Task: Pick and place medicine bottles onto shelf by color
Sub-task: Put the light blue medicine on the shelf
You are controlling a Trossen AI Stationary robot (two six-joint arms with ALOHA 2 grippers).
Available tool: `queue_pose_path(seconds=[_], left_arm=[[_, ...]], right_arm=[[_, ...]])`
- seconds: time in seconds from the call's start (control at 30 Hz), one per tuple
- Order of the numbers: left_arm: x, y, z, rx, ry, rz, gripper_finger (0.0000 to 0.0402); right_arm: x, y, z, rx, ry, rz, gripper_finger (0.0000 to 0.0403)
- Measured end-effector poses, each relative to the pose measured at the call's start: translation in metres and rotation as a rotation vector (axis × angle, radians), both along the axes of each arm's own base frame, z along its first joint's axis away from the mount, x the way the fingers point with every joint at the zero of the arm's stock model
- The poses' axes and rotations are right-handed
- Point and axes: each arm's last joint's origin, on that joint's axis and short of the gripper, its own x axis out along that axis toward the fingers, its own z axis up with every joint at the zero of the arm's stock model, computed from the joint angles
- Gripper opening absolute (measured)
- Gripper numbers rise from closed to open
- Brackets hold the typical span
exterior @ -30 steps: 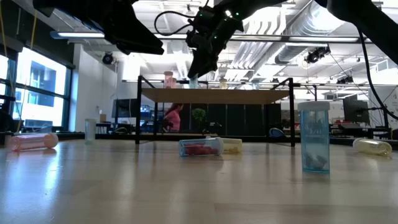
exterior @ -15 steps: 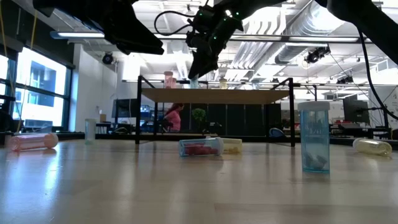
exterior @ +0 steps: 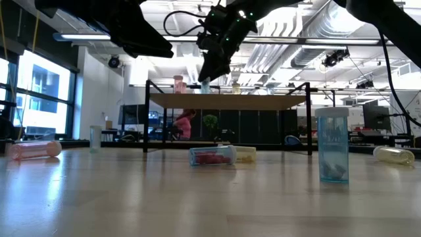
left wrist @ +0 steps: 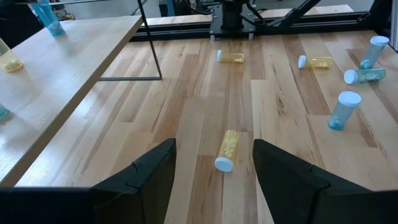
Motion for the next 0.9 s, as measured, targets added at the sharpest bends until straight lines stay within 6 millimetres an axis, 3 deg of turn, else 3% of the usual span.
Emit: queue_pose_path(seconds=[0.9], left_arm=[[0.0, 0.0, 0.0, 0.0, 0.0, 0.0, 0.0204]], right_arm=[[0.0, 0.0012, 0.0008, 0.008, -0.002, -0.004, 0.0166]])
